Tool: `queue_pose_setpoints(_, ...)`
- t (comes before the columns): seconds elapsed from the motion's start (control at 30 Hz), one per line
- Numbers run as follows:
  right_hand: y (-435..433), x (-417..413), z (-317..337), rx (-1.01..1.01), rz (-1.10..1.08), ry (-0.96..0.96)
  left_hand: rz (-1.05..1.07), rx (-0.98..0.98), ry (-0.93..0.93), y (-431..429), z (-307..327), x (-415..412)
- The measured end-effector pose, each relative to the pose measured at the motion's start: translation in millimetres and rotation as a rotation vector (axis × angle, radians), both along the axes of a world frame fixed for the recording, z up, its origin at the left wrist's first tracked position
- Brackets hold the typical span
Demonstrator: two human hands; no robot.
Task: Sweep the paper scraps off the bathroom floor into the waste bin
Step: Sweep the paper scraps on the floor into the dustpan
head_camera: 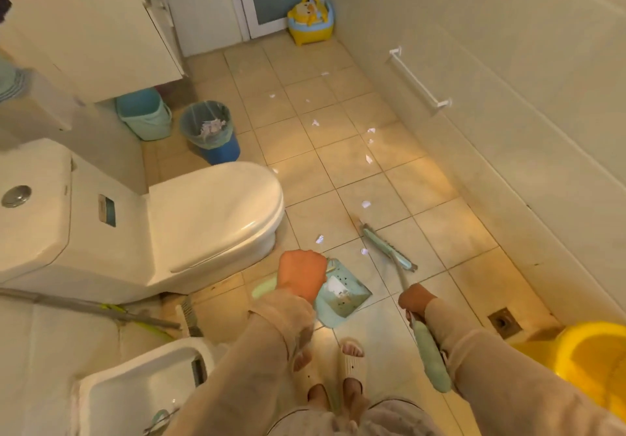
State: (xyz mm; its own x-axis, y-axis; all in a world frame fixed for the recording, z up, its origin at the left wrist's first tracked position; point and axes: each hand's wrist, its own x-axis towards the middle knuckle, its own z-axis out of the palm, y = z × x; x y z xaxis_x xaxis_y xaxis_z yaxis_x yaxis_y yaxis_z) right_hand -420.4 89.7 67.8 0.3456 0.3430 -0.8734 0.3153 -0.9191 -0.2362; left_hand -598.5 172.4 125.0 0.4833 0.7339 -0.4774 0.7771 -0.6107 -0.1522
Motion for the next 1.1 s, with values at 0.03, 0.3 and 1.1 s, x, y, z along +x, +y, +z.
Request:
queue_pose_setpoints(0.03, -3.1, 0.5, -2.8, -0.020, 0.026, 0.007, 0.004, 0.000, -0.003, -2.4, -0.6, 0.4)
queue_pose_setpoints(0.3, -49.8, -9.0, -11.5, -0.195, 0.358, 0.016, 0.000, 0.030, 0.033, 4.8, 1.5, 1.1)
queue_pose_setpoints(1.1, 23.2, 4.0, 26.8, -0.125, 0.027, 0.133, 0.329, 0.126, -0.028, 28.5, -2.0, -71.1)
